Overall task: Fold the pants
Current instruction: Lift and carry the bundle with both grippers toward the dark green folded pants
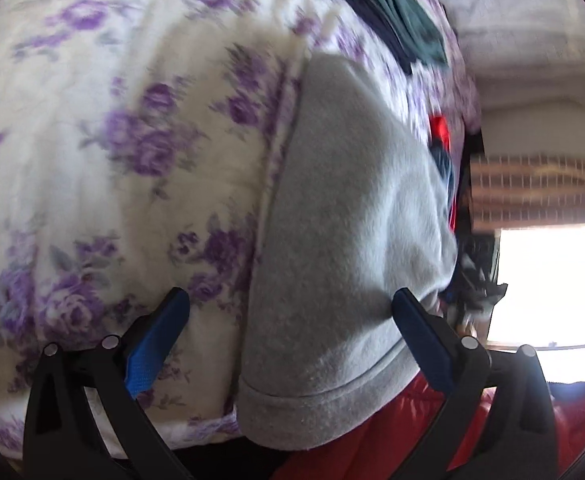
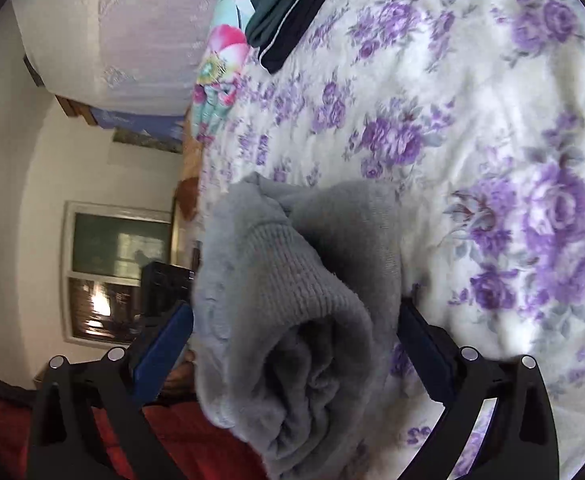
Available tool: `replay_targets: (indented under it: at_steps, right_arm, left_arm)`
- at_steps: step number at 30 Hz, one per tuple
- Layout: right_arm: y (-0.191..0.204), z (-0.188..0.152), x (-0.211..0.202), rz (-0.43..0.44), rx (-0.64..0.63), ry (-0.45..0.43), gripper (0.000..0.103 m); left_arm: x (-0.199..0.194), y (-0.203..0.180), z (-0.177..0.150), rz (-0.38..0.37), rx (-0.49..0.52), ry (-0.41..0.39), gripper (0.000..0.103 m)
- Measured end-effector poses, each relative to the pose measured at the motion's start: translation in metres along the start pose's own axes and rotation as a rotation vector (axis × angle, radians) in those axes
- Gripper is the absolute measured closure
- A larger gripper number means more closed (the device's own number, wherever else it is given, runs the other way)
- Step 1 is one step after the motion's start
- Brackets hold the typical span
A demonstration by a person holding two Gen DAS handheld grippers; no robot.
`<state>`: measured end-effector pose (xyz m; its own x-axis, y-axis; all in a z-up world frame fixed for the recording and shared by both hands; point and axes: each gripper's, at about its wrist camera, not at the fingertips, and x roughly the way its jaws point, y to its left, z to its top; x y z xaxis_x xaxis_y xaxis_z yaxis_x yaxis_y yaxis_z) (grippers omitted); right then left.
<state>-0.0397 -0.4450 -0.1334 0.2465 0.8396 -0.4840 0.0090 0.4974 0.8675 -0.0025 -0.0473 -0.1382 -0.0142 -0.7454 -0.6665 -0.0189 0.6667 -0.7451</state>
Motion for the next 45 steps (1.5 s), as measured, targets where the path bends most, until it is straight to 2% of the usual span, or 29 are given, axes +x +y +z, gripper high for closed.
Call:
replay_targets:
  at_steps: [5, 9, 12, 15, 17, 20, 23, 25, 27, 29, 31, 32, 35, 36, 39, 41, 45]
  right_arm:
    - [0.005, -0.005, 0.001, -0.049, -0.043, -0.076, 0.004]
    - [0.009, -0.013, 0.003, -0.09, -0.075, -0.134, 0.004]
    - [0.011, -0.012, 0.012, -0.107, -0.079, -0.15, 0.003]
    - [0.009, -0.009, 0.012, -0.083, -0.086, -0.13, 0.003]
    - [0.009, -0.005, 0.015, -0.066, -0.083, -0.1, 0.003]
    - [0.004, 0.002, 0.011, -0.052, -0.02, -0.048, 0.003]
    - [-0.003, 0.011, 0.008, 0.005, 0.081, -0.054, 0.005]
    - [-0.008, 0.014, 0.008, 0.041, 0.11, -0.059, 0.013]
    - [-0.014, 0.015, 0.009, 0.036, 0.127, -0.054, 0.023]
    - [-0.018, 0.014, 0.007, 0.047, 0.124, -0.042, 0.027]
    - [-0.02, 0.013, 0.007, 0.067, 0.109, -0.027, 0.028]
    - [-0.021, 0.012, 0.006, 0.069, 0.109, -0.026, 0.028]
    - [-0.022, 0.012, 0.005, 0.085, 0.102, -0.015, 0.028]
    - [-0.022, 0.012, 0.004, 0.083, 0.102, -0.014, 0.028]
    - [-0.017, 0.011, 0.005, 0.045, 0.086, 0.007, 0.026]
    - [-0.008, 0.011, 0.009, -0.021, 0.066, 0.038, 0.027]
    - [0.033, 0.006, 0.006, -0.195, -0.107, 0.035, 0.043]
  left_arm:
    - [0.012, -0.007, 0.006, -0.037, 0.092, 0.096, 0.005]
    - [0.019, -0.008, 0.014, -0.139, 0.1, 0.145, 0.005]
    - [0.03, -0.018, 0.015, -0.178, 0.146, 0.189, 0.005]
    - [0.038, -0.028, 0.013, -0.149, 0.221, 0.203, 0.005]
    - [0.037, -0.029, 0.009, -0.157, 0.259, 0.185, 0.005]
    - [0.032, -0.026, 0.003, -0.16, 0.258, 0.129, 0.005]
    - [0.035, -0.034, 0.001, -0.088, 0.238, 0.127, 0.005]
    - [0.035, -0.035, 0.001, -0.07, 0.244, 0.136, 0.005]
    - [0.035, -0.033, 0.003, -0.083, 0.213, 0.138, 0.005]
    - [0.033, -0.029, 0.006, -0.091, 0.15, 0.13, 0.005]
    - [0.034, -0.033, 0.007, -0.085, 0.13, 0.123, 0.005]
    - [0.034, -0.035, 0.007, -0.077, 0.133, 0.122, 0.007]
    - [0.032, -0.045, 0.006, -0.027, 0.174, 0.117, 0.025]
    - [0.033, -0.05, 0.006, -0.018, 0.186, 0.117, 0.026]
    - [0.033, -0.049, 0.008, -0.011, 0.19, 0.112, 0.031]
    - [0.029, -0.05, 0.007, -0.004, 0.201, 0.106, 0.034]
    - [0.023, -0.06, 0.002, 0.057, 0.257, 0.086, 0.045]
